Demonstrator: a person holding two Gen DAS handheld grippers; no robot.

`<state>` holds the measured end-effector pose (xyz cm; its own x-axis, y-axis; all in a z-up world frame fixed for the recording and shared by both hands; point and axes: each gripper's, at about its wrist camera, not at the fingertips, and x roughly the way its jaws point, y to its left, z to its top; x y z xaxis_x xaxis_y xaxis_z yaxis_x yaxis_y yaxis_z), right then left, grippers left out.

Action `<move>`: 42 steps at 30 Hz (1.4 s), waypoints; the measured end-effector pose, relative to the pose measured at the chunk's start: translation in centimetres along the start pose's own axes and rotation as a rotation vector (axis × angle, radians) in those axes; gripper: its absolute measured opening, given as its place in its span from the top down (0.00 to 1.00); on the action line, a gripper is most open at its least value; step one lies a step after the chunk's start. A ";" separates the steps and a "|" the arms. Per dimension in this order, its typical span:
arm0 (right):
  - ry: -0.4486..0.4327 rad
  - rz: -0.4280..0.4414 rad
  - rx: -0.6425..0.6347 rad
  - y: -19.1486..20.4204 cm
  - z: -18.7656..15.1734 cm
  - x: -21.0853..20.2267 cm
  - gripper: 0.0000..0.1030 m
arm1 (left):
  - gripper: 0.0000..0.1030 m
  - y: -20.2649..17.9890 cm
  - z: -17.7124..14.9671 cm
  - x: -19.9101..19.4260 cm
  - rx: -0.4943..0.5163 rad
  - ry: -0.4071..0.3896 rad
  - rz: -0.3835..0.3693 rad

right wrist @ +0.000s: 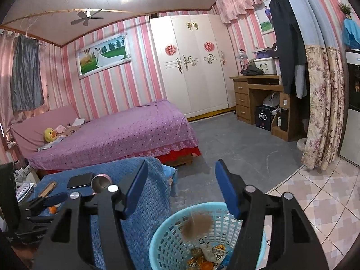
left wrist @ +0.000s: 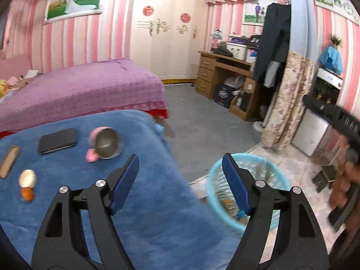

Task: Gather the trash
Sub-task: 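Open the left tool over the basket while the right tool releases the cardboard into it, then move both open tools back over the orange and white round lid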

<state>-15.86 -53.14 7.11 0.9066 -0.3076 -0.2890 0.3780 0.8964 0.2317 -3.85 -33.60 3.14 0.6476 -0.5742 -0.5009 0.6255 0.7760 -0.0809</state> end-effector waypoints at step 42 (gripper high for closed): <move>0.174 0.251 -0.294 26.2 -8.8 7.9 0.24 | 0.21 29.6 -9.0 -7.4 -0.297 0.046 0.406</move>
<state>-0.51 -29.28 2.72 0.9088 -0.0320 -0.4160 0.0569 0.9972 0.0476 5.95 -4.02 -3.29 0.7892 -0.2033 -0.5796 0.1717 0.9790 -0.1096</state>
